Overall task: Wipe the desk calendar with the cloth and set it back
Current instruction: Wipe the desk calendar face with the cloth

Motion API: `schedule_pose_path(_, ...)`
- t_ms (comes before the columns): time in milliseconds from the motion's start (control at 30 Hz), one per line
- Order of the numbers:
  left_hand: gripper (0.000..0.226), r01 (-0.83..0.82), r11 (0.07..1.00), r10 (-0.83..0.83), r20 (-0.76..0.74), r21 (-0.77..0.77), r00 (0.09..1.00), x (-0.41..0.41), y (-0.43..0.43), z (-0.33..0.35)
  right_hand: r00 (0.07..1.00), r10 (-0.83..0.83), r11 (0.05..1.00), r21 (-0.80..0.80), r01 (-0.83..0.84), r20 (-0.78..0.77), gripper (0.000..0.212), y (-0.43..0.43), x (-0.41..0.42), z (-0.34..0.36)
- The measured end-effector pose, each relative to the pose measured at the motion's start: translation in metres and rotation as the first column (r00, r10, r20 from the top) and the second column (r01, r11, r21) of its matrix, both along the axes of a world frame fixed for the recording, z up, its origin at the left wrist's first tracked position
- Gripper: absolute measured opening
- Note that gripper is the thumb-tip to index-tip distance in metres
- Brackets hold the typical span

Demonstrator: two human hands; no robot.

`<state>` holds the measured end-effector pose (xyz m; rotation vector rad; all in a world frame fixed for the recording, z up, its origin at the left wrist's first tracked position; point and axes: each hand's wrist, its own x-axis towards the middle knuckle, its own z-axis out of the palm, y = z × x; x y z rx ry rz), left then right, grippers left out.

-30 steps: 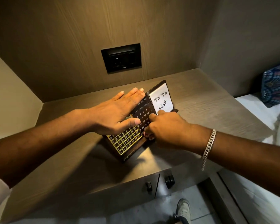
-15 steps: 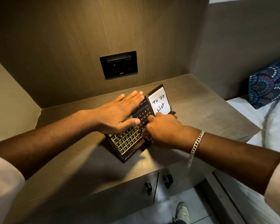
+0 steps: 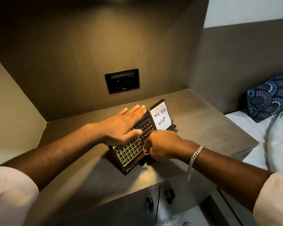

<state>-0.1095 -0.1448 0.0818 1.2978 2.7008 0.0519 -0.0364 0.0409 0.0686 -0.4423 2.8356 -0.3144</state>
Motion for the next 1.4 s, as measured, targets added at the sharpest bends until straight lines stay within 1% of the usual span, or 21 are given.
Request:
schedule_pose_path(33,0.080,0.006,1.000,-0.006,-0.001,-0.003,1.000,0.001,0.000,0.000,0.995,-0.071,0.990,-0.119,0.079,0.067,0.025,0.007,0.000,0.000)
schedule_pose_path(67,0.079,0.008,1.000,-0.008,-0.003,0.000,1.000,0.001,-0.001,0.000,0.983,-0.159,0.950,-0.259,0.176,0.087,0.025,0.014,0.000,-0.002)
schedule_pose_path(100,0.079,0.007,1.000,-0.007,-0.001,0.006,1.000,0.001,-0.002,0.000,0.962,-0.266,0.877,-0.401,0.266,0.057,0.025,0.020,-0.001,-0.006)
schedule_pose_path(167,0.078,-0.001,1.000,0.001,0.019,0.017,1.000,0.000,-0.002,-0.001,0.869,-0.490,0.709,-0.614,0.346,-0.076,0.024,0.020,0.000,-0.020)
schedule_pose_path(200,0.078,-0.003,1.000,0.003,0.027,0.018,1.000,0.000,-0.003,-0.001,0.816,-0.563,0.657,-0.668,0.349,-0.127,0.026,0.015,0.001,-0.028)
schedule_pose_path(233,0.077,-0.004,1.000,0.003,0.034,0.019,0.999,0.000,-0.002,-0.001,0.783,-0.602,0.631,-0.695,0.346,-0.157,0.028,0.008,0.004,-0.036)
schedule_pose_path(333,0.076,-0.002,1.000,0.001,0.048,0.022,0.999,0.000,-0.001,-0.001,0.761,-0.615,0.622,-0.720,0.308,-0.206,0.034,-0.014,0.016,-0.055)
schedule_pose_path(467,0.074,0.007,1.000,-0.008,0.066,0.021,0.998,0.002,0.000,0.002,0.801,-0.560,0.570,-0.800,0.187,-0.212,0.036,-0.032,0.021,-0.056)
schedule_pose_path(533,0.074,0.009,1.000,-0.010,0.068,0.021,0.998,0.003,0.001,0.004,0.761,-0.593,0.554,-0.819,0.150,-0.263,0.036,-0.029,0.011,-0.046)
schedule_pose_path(567,0.075,0.008,1.000,-0.009,0.065,0.020,0.998,0.003,0.001,0.004,0.728,-0.619,0.564,-0.812,0.151,-0.295,0.037,-0.025,0.006,-0.042)
schedule_pose_path(633,0.075,0.002,1.000,-0.003,0.060,0.017,0.998,0.005,0.002,0.004,0.667,-0.648,0.619,-0.764,0.183,-0.366,0.038,-0.016,0.001,-0.042)
schedule_pose_path(667,0.075,-0.002,1.000,0.001,0.058,0.017,0.998,0.005,0.002,0.003,0.658,-0.643,0.651,-0.733,0.200,-0.392,0.039,-0.015,0.003,-0.046)
schedule_pose_path(700,0.075,-0.004,1.000,0.003,0.056,0.019,0.998,0.004,0.003,0.003,0.660,-0.634,0.672,-0.709,0.213,-0.404,0.039,-0.016,0.007,-0.051)
schedule_pose_path(767,0.075,-0.004,1.000,0.003,0.052,0.021,0.999,0.003,0.002,0.002,0.672,-0.628,0.678,-0.700,0.226,-0.391,0.039,-0.024,0.019,-0.063)
schedule_pose_path(900,0.075,0.017,1.000,-0.018,0.033,0.019,0.999,0.001,0.001,0.002,0.721,-0.608,0.611,-0.776,0.157,-0.333,0.036,-0.040,0.023,-0.063)
schedule_pose_path(967,0.076,0.022,1.000,-0.023,0.032,0.021,0.999,-0.001,0.000,0.002,0.716,-0.607,0.596,-0.794,0.124,-0.344,0.035,-0.039,0.014,-0.052)
schedule_pose_path(1067,0.077,0.025,0.999,-0.025,0.026,0.020,0.999,-0.002,0.000,0.002,0.676,-0.622,0.639,-0.755,0.146,-0.395,0.034,-0.024,-0.001,-0.046)
schedule_pose_path(1200,0.080,0.007,1.000,-0.008,0.030,0.020,1.000,-0.002,-0.001,0.000,0.671,-0.638,0.672,-0.698,0.247,-0.377,0.037,-0.019,0.007,-0.062)
schedule_pose_path(1267,0.081,0.005,0.999,-0.006,0.034,0.032,0.999,-0.002,-0.002,0.000,0.707,-0.614,0.657,-0.723,0.211,-0.351,0.037,-0.024,0.013,-0.066)
schedule_pose_path(1333,0.081,0.004,0.999,-0.006,0.046,0.035,0.999,-0.003,-0.002,0.000,0.740,-0.573,0.638,-0.758,0.132,-0.353,0.036,-0.028,0.010,-0.060)
schedule_pose_path(1400,0.080,0.005,0.999,-0.007,0.045,0.042,0.999,-0.003,-0.001,0.001,0.716,-0.581,0.619,-0.781,0.080,-0.387,0.035,-0.030,0.002,-0.049)
